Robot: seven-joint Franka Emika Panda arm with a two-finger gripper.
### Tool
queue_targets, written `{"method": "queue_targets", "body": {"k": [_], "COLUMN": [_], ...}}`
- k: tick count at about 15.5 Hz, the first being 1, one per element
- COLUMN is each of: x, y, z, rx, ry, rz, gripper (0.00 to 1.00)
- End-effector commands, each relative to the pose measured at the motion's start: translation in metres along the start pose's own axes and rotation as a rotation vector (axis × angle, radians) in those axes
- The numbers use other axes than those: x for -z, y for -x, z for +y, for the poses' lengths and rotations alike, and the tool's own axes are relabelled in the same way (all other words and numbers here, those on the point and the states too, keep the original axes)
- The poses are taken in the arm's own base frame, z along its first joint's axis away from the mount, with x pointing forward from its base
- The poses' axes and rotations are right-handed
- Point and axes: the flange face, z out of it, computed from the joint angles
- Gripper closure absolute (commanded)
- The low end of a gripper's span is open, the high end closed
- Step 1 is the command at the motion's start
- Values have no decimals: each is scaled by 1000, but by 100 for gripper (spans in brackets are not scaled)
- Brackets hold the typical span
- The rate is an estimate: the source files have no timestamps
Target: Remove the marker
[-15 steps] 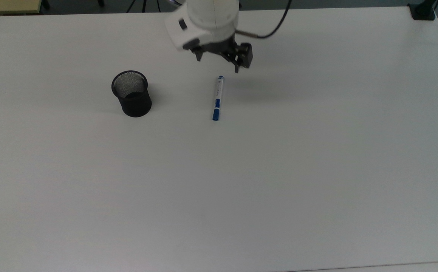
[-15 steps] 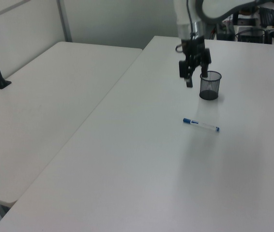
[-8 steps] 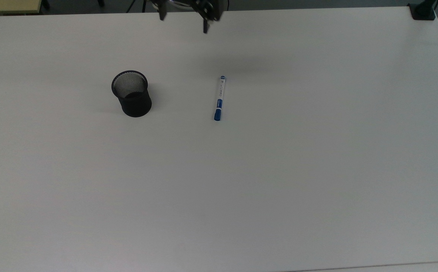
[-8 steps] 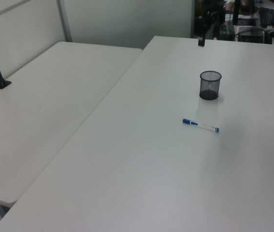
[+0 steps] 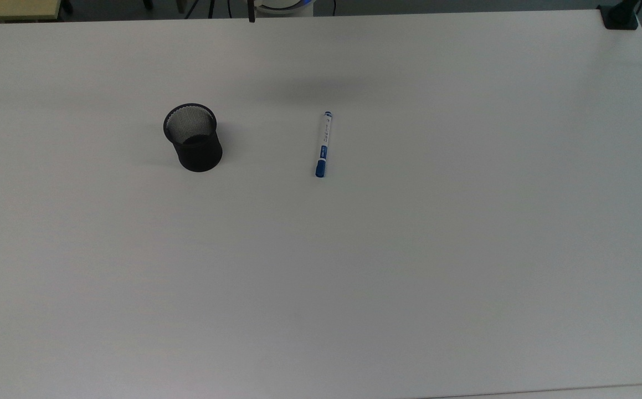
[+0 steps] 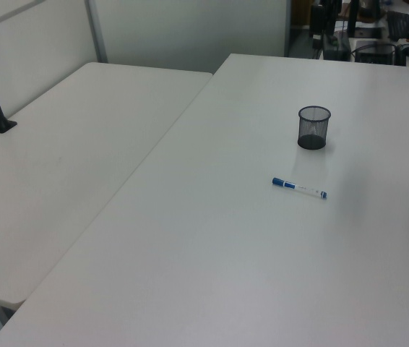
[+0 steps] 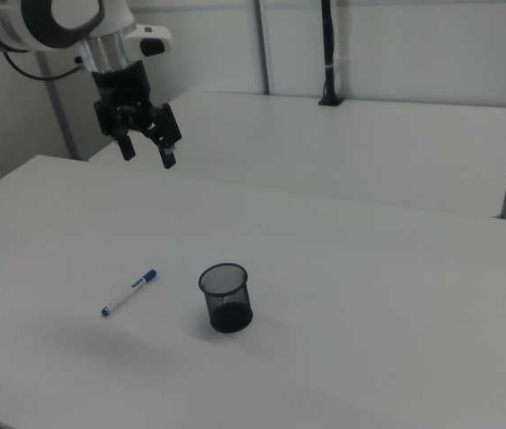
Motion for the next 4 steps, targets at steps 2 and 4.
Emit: {"method": "queue_targets", "body": {"k": [2, 4], "x": [-2, -2], "y": [-1, 0], "z": [5, 4], "rx": [38, 42], "ry": [13, 18], "rz": [30, 27], "gripper": [0, 0]}}
